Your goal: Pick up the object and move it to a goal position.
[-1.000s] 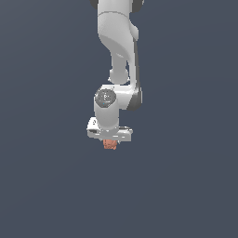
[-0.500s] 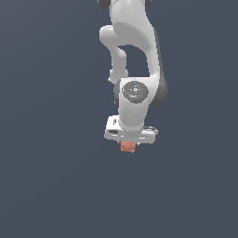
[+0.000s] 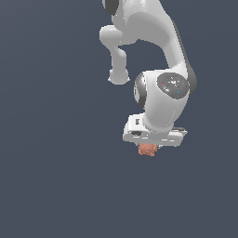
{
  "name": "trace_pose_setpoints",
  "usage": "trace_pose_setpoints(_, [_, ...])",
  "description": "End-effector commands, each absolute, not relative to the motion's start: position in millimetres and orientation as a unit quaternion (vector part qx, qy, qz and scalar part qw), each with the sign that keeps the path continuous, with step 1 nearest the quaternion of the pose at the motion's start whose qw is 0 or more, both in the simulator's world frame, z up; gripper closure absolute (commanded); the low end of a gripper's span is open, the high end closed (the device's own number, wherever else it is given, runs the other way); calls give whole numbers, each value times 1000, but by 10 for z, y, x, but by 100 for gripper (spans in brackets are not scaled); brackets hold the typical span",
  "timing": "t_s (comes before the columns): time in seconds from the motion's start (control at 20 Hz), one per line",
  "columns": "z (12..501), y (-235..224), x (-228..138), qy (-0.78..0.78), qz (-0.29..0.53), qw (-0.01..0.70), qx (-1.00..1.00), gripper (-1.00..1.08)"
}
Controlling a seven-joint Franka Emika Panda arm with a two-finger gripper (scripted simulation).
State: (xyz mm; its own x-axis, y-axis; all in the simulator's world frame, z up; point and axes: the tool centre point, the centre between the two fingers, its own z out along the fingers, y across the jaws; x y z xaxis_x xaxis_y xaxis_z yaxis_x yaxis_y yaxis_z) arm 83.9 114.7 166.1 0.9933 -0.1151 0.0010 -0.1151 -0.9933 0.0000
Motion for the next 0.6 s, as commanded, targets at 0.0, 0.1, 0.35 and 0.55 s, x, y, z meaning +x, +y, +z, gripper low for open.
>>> trace_pose_setpoints(0.0, [1727, 1245, 894, -58, 0, 0, 998, 108])
trace_pose_setpoints(0.1, [1764, 1303, 926, -58, 0, 0, 998, 108])
trace_pose_setpoints(0.35, [1818, 1390, 977, -58, 0, 0, 998, 108])
trace_pose_setpoints(0.55, [1830, 1410, 990, -58, 0, 0, 998, 108])
